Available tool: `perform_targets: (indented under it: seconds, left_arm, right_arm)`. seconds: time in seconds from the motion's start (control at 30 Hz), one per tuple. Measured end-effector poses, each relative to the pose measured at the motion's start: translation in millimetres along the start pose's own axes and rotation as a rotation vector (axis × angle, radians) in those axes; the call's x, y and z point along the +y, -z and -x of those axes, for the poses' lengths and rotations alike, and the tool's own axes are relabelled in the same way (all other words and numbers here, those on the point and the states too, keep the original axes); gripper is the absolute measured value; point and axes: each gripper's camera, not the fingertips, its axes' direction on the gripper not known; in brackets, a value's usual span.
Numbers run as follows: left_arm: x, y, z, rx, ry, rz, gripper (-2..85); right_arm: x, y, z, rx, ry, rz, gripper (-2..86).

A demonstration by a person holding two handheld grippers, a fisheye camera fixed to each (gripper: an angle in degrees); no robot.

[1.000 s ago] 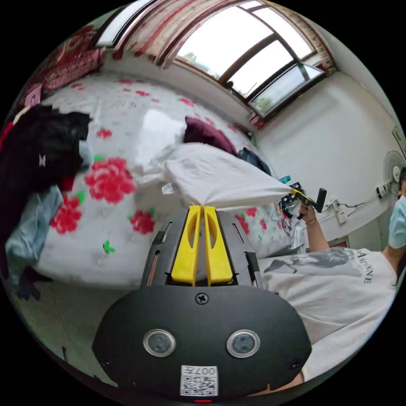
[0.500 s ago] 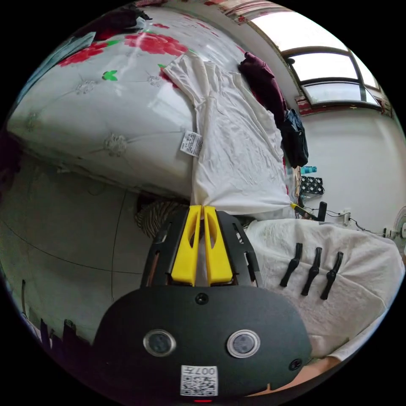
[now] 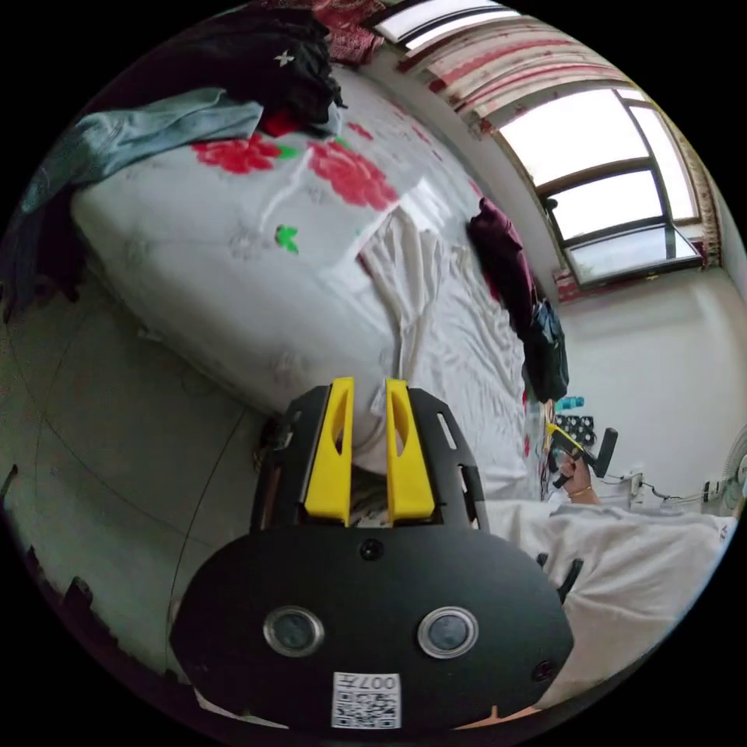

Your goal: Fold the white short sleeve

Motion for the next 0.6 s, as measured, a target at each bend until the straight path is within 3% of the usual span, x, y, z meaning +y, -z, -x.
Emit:
perform_targets:
  seconds: [0.27, 0.5, 0.6]
  left_arm:
    - [-86, -45, -4, -0.059, -0.005, -0.008, 10.7]
    - [-99, -64, -11, -0.254, -0.032, 0.019, 1.0]
    - [-96, -65, -3, -0.202, -0.027, 0.011, -0.4]
  right_arm:
    - [-210, -123, 210, -0.154, 0.447, 0.016, 7.6]
    - [-303, -251, 355, -0.151, 0.633, 0.150, 9.1]
    - [-318, -312, 389, -0.102, 0.648, 0.218, 8.6]
